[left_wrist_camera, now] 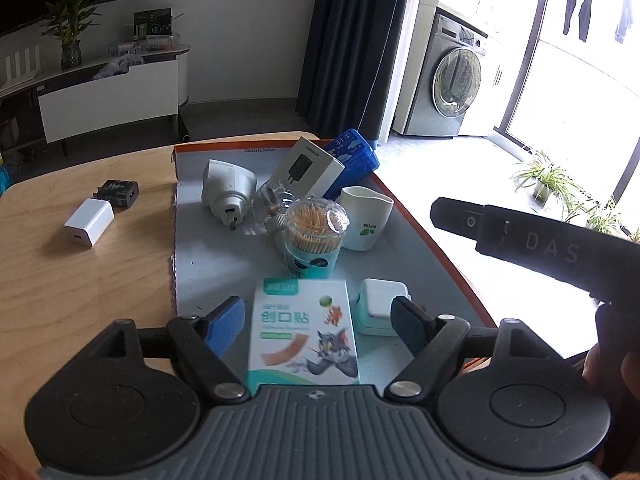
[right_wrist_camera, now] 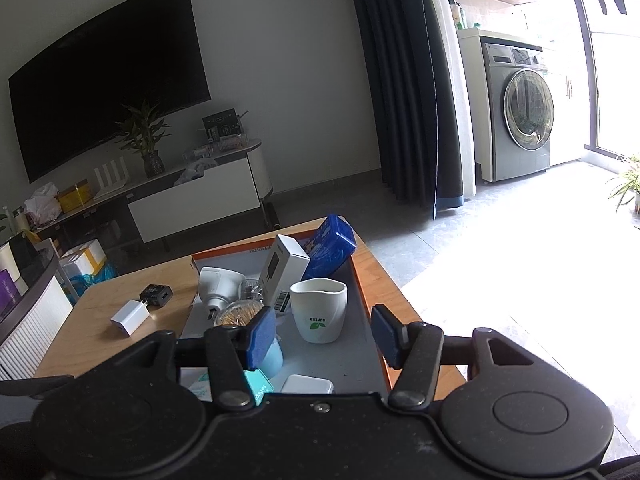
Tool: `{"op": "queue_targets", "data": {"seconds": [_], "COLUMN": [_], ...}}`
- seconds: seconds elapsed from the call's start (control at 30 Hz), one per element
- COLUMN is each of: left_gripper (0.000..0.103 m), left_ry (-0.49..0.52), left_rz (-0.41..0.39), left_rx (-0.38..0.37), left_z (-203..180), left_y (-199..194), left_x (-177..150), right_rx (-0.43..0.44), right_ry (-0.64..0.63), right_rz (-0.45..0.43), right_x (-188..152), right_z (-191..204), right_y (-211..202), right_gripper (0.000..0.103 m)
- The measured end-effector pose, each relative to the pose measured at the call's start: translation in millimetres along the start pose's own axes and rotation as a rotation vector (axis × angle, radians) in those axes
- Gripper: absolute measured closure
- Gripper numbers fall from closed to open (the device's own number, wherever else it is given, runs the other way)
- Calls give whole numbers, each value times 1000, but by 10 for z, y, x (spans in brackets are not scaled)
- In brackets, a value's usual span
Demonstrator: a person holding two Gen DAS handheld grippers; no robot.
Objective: Organize rigid objects
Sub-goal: 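Lower the bandage box into the lid and open left tool while right releases the cube, then withdraw both open tools from the lid toward the white charger and black adapter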
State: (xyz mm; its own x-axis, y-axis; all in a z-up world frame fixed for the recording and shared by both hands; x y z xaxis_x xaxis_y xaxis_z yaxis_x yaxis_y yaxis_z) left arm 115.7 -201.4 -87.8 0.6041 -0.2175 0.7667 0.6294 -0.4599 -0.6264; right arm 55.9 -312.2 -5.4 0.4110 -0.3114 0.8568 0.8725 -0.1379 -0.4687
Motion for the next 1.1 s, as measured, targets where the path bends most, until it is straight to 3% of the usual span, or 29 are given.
{"op": "queue_targets", "data": {"seconds": [0.2, 0.57, 1.1], "left_gripper": [16, 14, 11], "left_ry": [-52, -135, -183], "left_rz": [-12, -12, -29], "left_rx": [70, 212, 266], "left_z": [308, 1005, 1404], "left_y": [-136, -361, -540], "left_x": [35, 68, 117], "right_rx": [19, 119, 200], "right_ry": [-23, -104, -181], "right_rz": [-6, 43, 90], "right_x": [27, -82, -86], "right_z": [148, 719, 1271], "right_y": [-1, 75, 206], "right_gripper": [19, 18, 18]}}
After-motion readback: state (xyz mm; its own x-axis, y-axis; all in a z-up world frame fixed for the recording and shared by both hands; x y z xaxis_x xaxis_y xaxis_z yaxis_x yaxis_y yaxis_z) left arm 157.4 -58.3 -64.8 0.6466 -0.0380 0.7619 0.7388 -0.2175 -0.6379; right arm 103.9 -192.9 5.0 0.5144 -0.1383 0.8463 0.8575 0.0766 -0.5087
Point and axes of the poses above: each gripper's, at about its wrist camera, not at the fingertips, and y roughly the way its jaws point, z to its left, x to its top, the point moved 9 cm from there along y, roughly the way its jaws point, and after that the axes turned 1 degree about -z, right-handed, at the moved point
